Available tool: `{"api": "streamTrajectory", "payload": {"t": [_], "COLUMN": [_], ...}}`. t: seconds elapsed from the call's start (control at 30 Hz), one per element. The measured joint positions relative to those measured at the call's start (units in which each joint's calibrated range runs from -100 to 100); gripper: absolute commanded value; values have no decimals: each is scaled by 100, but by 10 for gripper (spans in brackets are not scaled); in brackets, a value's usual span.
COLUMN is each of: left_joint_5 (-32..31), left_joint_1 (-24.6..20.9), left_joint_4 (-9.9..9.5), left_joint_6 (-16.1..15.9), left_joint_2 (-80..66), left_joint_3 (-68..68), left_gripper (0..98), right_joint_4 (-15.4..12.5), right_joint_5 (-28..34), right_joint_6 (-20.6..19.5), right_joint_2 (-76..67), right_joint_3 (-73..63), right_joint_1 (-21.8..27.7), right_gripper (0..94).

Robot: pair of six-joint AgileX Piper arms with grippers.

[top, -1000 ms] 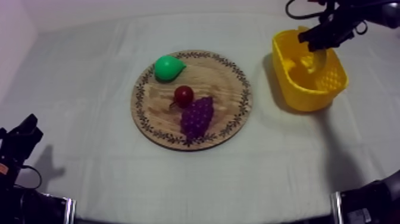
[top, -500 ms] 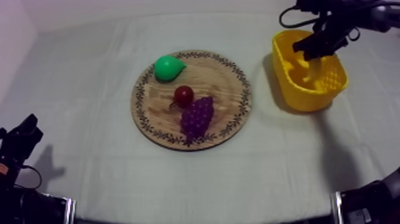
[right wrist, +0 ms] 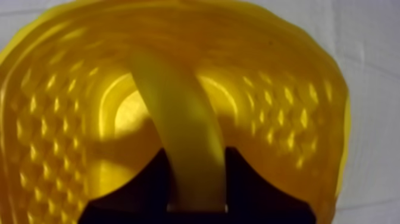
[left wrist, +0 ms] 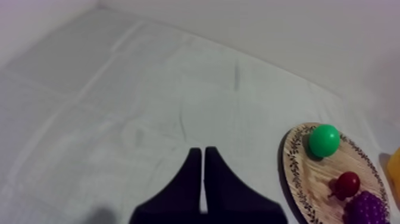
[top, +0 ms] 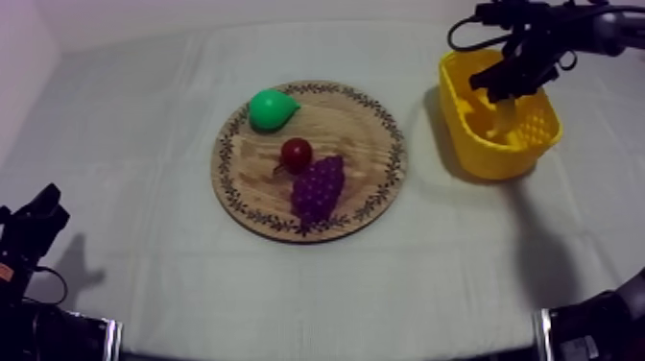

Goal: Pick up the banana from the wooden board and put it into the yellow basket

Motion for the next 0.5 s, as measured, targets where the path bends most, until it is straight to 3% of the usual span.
{"api": "streamTrajectory", "payload": {"t": [0.5], "left_joint_5": [0], "left_joint_1": [0], "left_joint_4": [0], "left_joint_6": [0], "left_joint_2": [0], "left_joint_3": [0], "left_gripper": [1], "right_joint_4": [65], "right_joint_5": [-59], "right_joint_6": [-76], "right_joint_2": [25], "right_joint_3": [12], "right_joint_1": [-20], "right_gripper": [362]}}
